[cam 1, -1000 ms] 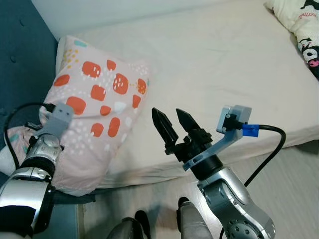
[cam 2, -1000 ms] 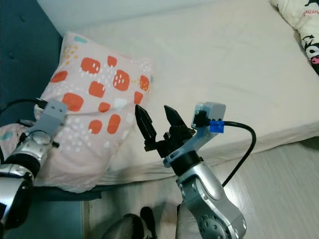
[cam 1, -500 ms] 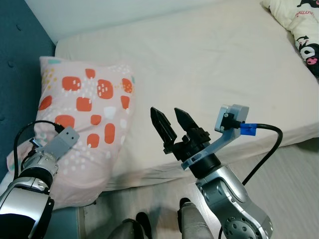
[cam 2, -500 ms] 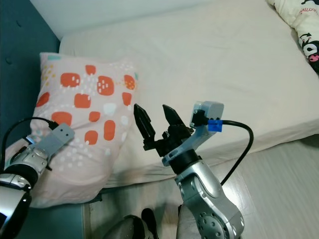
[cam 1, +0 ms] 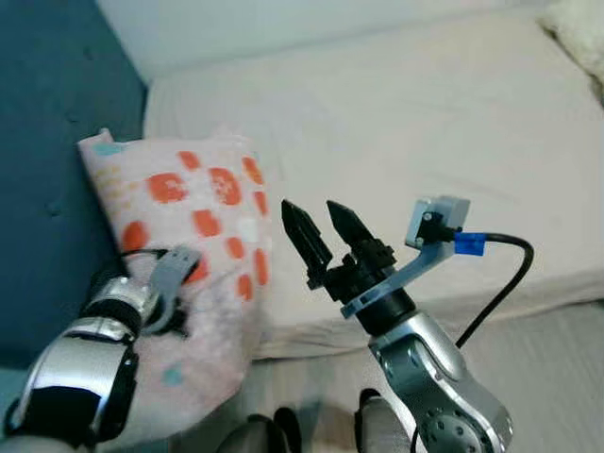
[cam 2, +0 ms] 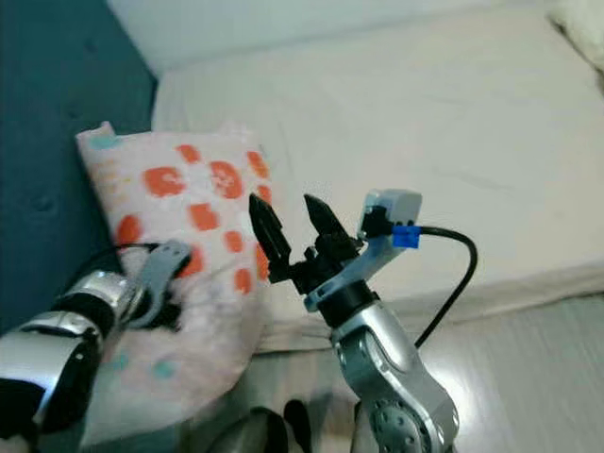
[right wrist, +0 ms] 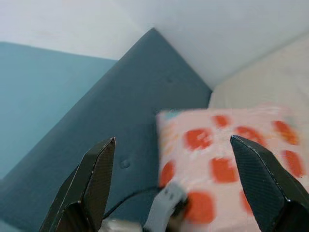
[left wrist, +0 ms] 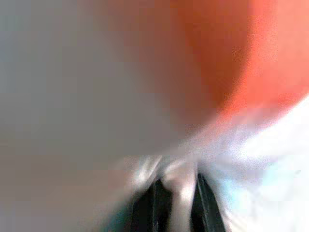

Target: Clean up the room

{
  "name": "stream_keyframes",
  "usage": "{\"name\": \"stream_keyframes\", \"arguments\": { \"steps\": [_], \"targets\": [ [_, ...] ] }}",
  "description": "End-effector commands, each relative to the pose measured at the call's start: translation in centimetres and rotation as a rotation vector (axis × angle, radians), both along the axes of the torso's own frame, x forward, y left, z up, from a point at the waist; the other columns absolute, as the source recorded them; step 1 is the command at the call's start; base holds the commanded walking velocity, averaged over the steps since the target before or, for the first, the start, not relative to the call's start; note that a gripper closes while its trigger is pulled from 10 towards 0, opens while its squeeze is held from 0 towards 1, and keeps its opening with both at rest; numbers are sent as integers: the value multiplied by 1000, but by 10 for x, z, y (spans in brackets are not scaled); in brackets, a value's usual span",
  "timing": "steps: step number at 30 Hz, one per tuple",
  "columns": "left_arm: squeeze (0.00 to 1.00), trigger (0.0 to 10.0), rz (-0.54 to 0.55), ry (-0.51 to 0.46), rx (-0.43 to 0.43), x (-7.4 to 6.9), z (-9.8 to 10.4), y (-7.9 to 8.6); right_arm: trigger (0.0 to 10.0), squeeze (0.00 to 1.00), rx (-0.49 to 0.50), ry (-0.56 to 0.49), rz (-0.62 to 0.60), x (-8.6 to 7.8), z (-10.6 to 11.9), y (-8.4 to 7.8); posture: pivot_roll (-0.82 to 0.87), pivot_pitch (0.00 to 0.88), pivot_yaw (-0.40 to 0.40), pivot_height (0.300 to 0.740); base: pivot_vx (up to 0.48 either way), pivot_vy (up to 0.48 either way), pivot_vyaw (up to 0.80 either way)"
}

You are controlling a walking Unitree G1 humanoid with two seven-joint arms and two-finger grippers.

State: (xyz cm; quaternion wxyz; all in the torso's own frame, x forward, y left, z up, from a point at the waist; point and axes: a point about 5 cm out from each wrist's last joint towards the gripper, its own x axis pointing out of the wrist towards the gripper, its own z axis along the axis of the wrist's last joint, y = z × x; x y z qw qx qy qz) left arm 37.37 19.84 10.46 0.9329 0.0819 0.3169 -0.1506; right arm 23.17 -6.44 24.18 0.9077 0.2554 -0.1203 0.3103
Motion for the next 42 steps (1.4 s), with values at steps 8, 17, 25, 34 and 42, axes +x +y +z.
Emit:
{"name": "stream_keyframes", "arguments": {
  "steps": [8, 17, 25, 34, 42],
  "targets": [
    [0, 10000, 279, -326, -265, 29, 57, -1, 10000, 0, 19, 12, 7, -2, -2, 2, -347, 341, 152, 740, 0, 0, 0],
    [0, 10000, 670, -429, -822, 44, 114, 11, 10000, 0, 20, 14, 2, -2, -2, 1, -346, 347, 150, 740, 0, 0, 0],
    [0, 10000, 679, -510, -972, 54, 164, -3, 10000, 0, 20, 14, 0, 0, -2, 0, -340, 345, 146, 740, 0, 0, 0],
    [0, 10000, 1016, -507, -811, 38, 130, 51, 10000, 0, 18, 16, -5, -2, -3, 0, -344, 348, 150, 740, 0, 0, 0],
    [0, 10000, 1163, -352, -549, 16, 67, 68, 10000, 0, 18, 23, 3, -1, -4, 1, -342, 352, 143, 740, 0, 0, 0]
  ]
}}
